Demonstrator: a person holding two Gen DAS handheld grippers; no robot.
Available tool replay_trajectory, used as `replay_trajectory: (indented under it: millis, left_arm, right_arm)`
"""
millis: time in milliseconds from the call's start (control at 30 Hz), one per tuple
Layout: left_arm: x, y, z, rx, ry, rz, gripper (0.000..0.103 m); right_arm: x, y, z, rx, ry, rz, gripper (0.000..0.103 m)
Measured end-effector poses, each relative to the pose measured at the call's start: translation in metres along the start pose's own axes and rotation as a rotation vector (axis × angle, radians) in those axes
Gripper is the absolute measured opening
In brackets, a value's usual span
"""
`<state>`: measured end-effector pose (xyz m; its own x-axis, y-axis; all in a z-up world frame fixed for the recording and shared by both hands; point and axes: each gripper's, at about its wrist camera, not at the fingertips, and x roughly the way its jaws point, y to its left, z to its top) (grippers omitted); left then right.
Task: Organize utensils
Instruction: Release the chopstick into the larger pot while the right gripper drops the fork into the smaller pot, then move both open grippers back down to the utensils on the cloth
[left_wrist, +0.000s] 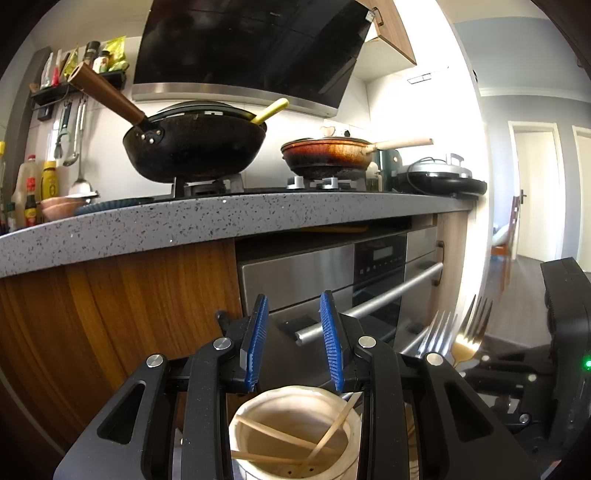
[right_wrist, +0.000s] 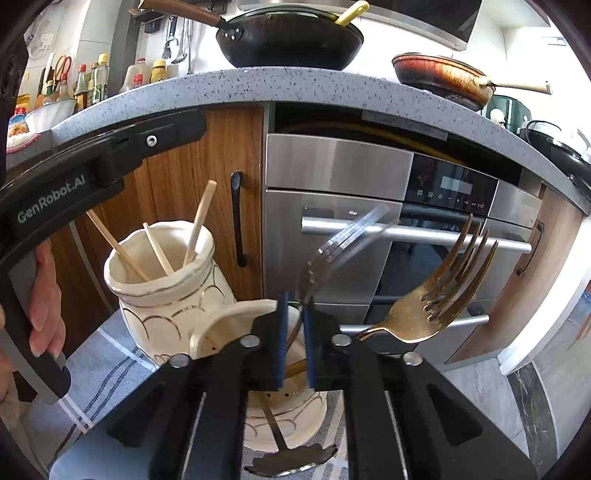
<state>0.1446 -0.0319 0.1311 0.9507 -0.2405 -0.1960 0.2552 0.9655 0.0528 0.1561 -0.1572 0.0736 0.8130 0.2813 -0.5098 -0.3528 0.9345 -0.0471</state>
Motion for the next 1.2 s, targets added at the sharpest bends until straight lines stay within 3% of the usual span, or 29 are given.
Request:
replay_trajectory:
  millis: [100, 267, 533, 567, 633, 733, 933, 1000, 1200]
  left_arm:
    - [-0.001, 0.0, 0.001, 0.002, 0.0, 0.002, 0.031]
    - [-0.002, 0.0, 0.002, 0.0, 0.0, 0.003, 0.031]
    - [-0.011, -0.001, 0.009, 0.018, 0.004, 0.007, 0.031]
    - [-0.014, 0.0, 0.011, 0.017, 0.002, 0.008, 0.034]
    - [-0.024, 0.003, 0.013, 0.011, -0.012, 0.014, 0.05]
    - [-0.039, 0.009, 0.016, 0.0, -0.031, 0.021, 0.058]
    - [-0.068, 0.012, 0.014, 0.005, -0.025, 0.025, 0.064]
    - [-0.075, 0.013, 0.011, 0.006, -0.014, 0.026, 0.076]
    - [-0.1, 0.007, -0.008, 0.014, 0.034, 0.005, 0.085]
  right_arm:
    - [-0.001, -0.001, 0.001, 0.006, -0.006, -0.005, 0.011]
    - [-0.006, -0.005, 0.003, 0.028, -0.028, -0.011, 0.024]
    - [-0.027, -0.011, 0.008, 0.049, -0.099, 0.011, 0.05]
    - [-0.033, -0.013, 0.009, 0.06, -0.114, 0.015, 0.055]
    - [-0.044, -0.016, 0.011, 0.077, -0.149, 0.023, 0.061]
    - [-0.068, -0.018, 0.013, 0.094, -0.217, 0.036, 0.065]
    - [-0.11, -0.019, 0.015, 0.112, -0.31, 0.019, 0.076]
    - [-0.122, -0.02, 0.014, 0.128, -0.32, 0.006, 0.081]
    - [-0.138, -0.019, 0.003, 0.15, -0.3, -0.012, 0.091]
